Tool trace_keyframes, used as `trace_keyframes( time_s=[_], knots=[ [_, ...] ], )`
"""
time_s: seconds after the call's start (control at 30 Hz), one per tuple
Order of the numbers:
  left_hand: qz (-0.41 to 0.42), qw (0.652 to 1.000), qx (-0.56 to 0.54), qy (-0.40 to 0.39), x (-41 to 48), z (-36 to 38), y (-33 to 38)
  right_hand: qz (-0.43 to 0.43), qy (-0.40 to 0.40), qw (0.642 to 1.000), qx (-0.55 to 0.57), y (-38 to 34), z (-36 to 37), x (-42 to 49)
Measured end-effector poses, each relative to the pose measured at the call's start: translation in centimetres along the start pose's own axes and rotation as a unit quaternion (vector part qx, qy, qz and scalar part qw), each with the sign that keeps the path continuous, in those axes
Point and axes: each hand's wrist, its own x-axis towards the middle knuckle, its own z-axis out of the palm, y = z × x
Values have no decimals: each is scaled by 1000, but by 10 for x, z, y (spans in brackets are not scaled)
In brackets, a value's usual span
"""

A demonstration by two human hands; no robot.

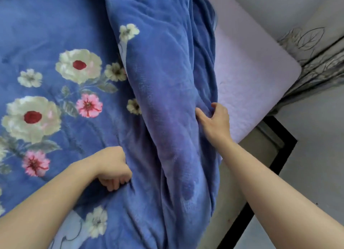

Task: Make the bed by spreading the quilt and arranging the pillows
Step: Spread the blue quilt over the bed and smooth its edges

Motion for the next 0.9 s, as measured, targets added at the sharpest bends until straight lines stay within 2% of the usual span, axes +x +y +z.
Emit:
trace_keyframes(
  time_s=[0.03,0.07,0.13,0.2,0.23,0.27,0.3,0.33,0.37,0.4,0.47,0.53,0.63,0.67,0.73,0.8,0.83,0.9],
  knots=[
    [28,992,-87,82,6,-5,10,26,-15,1000,-9,-3,0,21],
    [51,966,-166,192,11,-10,22,57,-27,998,-7,-6,1,37],
    [93,861,-278,415,18,-27,51,107,-56,993,15,-14,5,60],
    [174,768,-302,537,14,-42,81,119,-91,988,33,-18,13,71],
    [230,747,-243,575,12,-49,96,116,-97,988,42,-23,16,74],
    [272,748,-152,587,11,-51,108,110,-100,987,69,-25,20,76],
    [297,767,-59,565,13,-50,116,112,-106,982,109,-27,22,76],
    [285,807,25,516,12,-47,128,123,-109,975,151,-29,20,81],
    [237,852,98,457,12,-44,136,151,-113,962,197,-31,13,87],
    [174,883,158,406,12,-41,146,189,-132,939,255,-31,3,96],
    [104,911,188,353,13,-40,160,236,-213,876,363,-39,-25,112],
    [81,929,142,331,13,-43,175,209,-297,849,383,-54,-53,130],
    [43,956,80,277,18,-43,207,134,-366,849,357,-81,-82,155],
    [30,960,49,275,20,-41,217,110,-387,839,367,-90,-87,158],
    [25,943,-10,333,33,-36,234,62,-444,810,378,-98,-94,160],
    [41,904,-75,420,42,-32,249,31,-501,786,362,-93,-109,167],
    [66,886,-139,438,43,-31,251,25,-514,782,352,-91,-113,172],
    [109,887,-243,377,35,-30,263,56,-498,797,336,-90,-126,189]
  ],
)
